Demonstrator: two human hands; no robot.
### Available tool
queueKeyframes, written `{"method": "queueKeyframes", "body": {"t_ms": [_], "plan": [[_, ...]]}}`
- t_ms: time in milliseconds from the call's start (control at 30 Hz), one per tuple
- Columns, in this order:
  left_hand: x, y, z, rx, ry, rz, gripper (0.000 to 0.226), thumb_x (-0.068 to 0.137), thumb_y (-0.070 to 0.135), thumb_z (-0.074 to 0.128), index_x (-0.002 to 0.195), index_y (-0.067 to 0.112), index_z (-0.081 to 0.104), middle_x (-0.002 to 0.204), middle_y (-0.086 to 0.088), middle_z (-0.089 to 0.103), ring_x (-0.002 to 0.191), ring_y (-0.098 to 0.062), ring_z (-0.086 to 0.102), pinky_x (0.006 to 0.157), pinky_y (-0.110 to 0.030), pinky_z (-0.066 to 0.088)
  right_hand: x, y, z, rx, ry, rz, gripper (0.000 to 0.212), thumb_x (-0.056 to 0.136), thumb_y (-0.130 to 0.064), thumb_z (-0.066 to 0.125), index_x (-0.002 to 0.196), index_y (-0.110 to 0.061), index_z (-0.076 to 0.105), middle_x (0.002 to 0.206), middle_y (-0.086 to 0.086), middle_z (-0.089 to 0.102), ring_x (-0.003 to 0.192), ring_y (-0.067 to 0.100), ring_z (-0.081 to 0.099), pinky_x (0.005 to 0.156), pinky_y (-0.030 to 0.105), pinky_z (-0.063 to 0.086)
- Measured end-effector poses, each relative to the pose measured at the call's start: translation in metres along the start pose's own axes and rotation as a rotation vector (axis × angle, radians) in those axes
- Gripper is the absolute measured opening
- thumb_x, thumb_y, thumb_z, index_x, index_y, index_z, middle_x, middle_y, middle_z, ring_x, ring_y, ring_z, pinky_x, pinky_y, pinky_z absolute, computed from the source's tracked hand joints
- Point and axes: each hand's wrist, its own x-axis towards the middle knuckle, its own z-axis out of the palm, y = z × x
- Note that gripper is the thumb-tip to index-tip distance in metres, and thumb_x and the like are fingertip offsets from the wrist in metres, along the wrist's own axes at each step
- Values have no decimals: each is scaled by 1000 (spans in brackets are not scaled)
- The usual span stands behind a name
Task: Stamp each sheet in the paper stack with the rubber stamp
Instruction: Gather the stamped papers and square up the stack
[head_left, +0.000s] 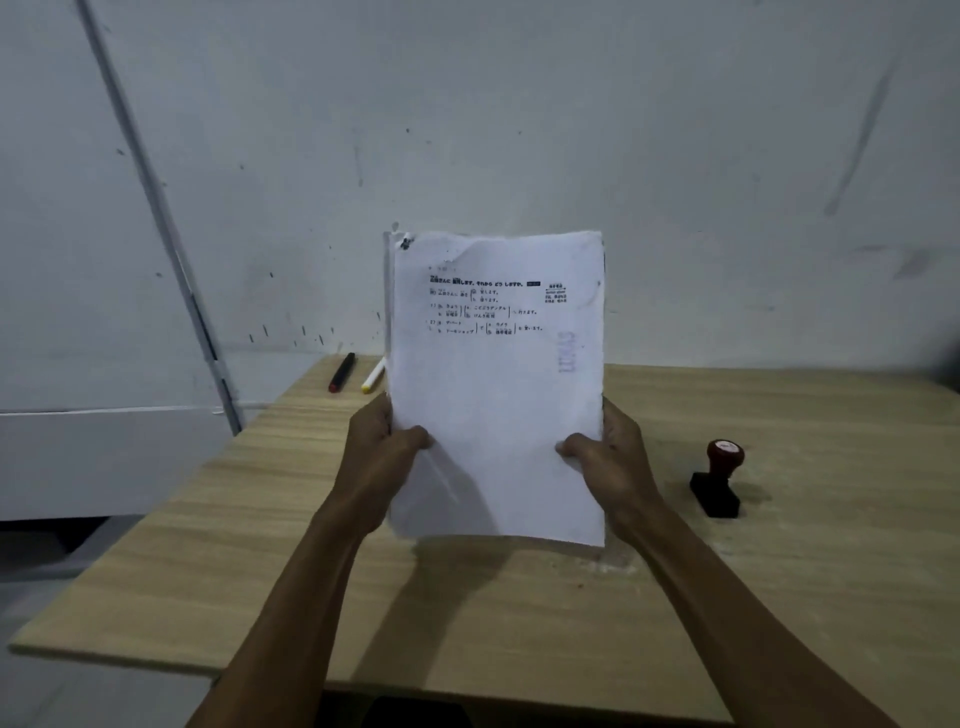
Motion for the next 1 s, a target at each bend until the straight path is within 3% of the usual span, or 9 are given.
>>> {"method": "queueKeyframes", "body": {"t_ms": [100,167,233,333,433,567,667,867,1000], "plan": [[1,22,11,81,-59,71,30,81,-8,56,104,12,60,95,0,66,87,-16,62,64,-27,48,3,-18,-17,-47,75,-21,38,76,13,57,105,-12,61,95,1,70,83,17,68,61,28,54],[3,35,21,126,-94,104,26,82,-6,56,101,11,58,98,-7,65,89,-20,63,71,-37,53,7,-33,-29,-101,112,-38,38,74,11,59,105,-11,61,95,1,69,83,19,67,66,33,56],[6,49,36,171,-119,129,23,82,-2,57,103,6,55,102,-12,62,92,-24,61,75,-39,52,12,-50,-47,-171,123,-35,33,73,10,59,99,-10,62,89,-1,69,76,15,66,66,30,54],[11,68,68,225,-144,178,25,82,1,57,107,4,52,102,-9,59,87,-17,57,67,-29,47,24,-70,-79,-253,142,-5,22,70,7,58,90,1,64,83,9,70,68,21,62,59,27,47],[16,84,110,239,-182,188,29,80,11,59,107,5,52,104,-9,59,91,-22,58,72,-38,50,37,-79,-120,-330,201,8,16,67,1,57,81,8,58,71,7,61,62,23,56,55,27,40],[25,99,172,242,-243,162,37,69,22,57,102,6,52,101,-7,57,90,-23,57,71,-40,50,45,-90,-171,-446,272,-8,18,60,-19,53,61,-14,35,56,-3,38,51,18,34,44,20,25],[28,106,229,239,-306,144,41,63,24,54,99,6,51,99,-8,56,88,-24,57,68,-38,49,55,-83,-216,-569,328,7,23,60,-32,49,64,-13,38,59,-1,41,52,20,39,49,24,28],[20,96,337,245,-381,99,26,82,8,54,104,-1,45,85,0,45,72,-8,46,51,-23,33,76,-34,-299,-837,386,154,22,59,-23,50,78,-14,51,77,1,58,70,24,57,52,26,34],[8,80,398,267,-465,16,31,82,7,51,111,-2,42,97,-5,48,77,-14,47,50,-22,34,83,4,-347,-949,395,270,24,66,-18,55,90,-15,54,88,2,60,74,22,58,58,27,41]]}}
